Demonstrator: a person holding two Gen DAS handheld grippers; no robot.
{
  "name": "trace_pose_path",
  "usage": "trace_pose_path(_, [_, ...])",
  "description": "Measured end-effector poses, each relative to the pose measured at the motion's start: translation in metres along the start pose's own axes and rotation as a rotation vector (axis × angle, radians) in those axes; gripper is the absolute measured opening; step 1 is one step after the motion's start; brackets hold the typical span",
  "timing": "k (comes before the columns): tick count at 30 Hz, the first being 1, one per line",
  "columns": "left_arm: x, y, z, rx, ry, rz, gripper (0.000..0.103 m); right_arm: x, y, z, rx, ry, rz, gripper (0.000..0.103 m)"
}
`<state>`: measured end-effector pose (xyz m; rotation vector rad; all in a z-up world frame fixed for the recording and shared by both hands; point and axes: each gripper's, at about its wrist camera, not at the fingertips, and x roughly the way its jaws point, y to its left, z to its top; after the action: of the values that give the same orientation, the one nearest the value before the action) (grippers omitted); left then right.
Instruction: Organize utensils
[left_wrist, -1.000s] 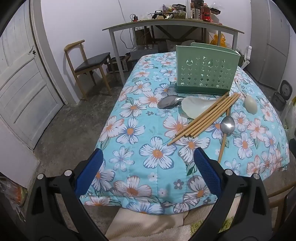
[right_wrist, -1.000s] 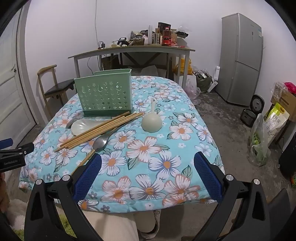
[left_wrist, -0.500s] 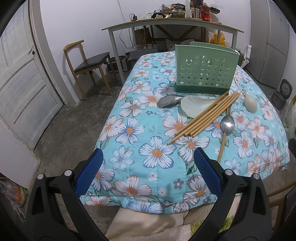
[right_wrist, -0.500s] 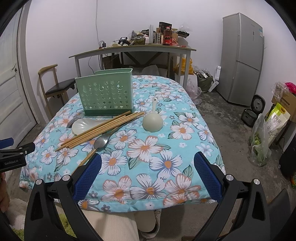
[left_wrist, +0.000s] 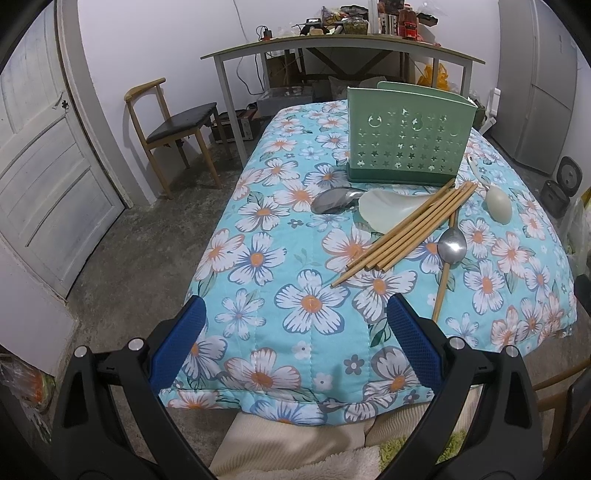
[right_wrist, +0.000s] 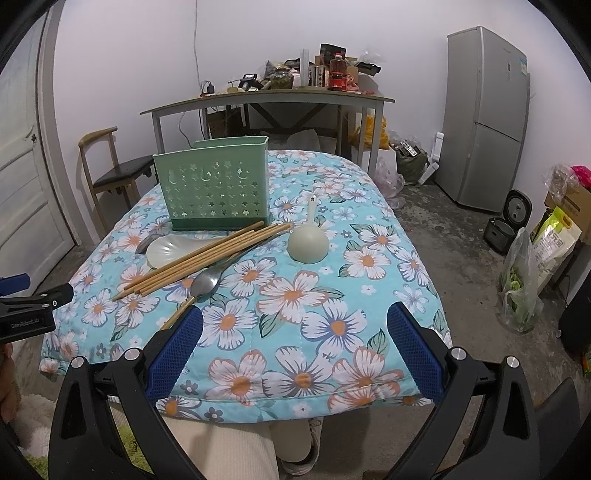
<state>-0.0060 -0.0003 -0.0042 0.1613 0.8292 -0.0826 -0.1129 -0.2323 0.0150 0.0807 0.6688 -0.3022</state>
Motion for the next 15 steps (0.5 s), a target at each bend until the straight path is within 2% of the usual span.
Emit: trace_pose_path(15, [-0.0005, -0.0012, 0.0014, 0.000, 0.004, 0.000, 0.095, 0.0006, -0.0015, 0.0016, -0.001, 0.005, 0.009, 0.097])
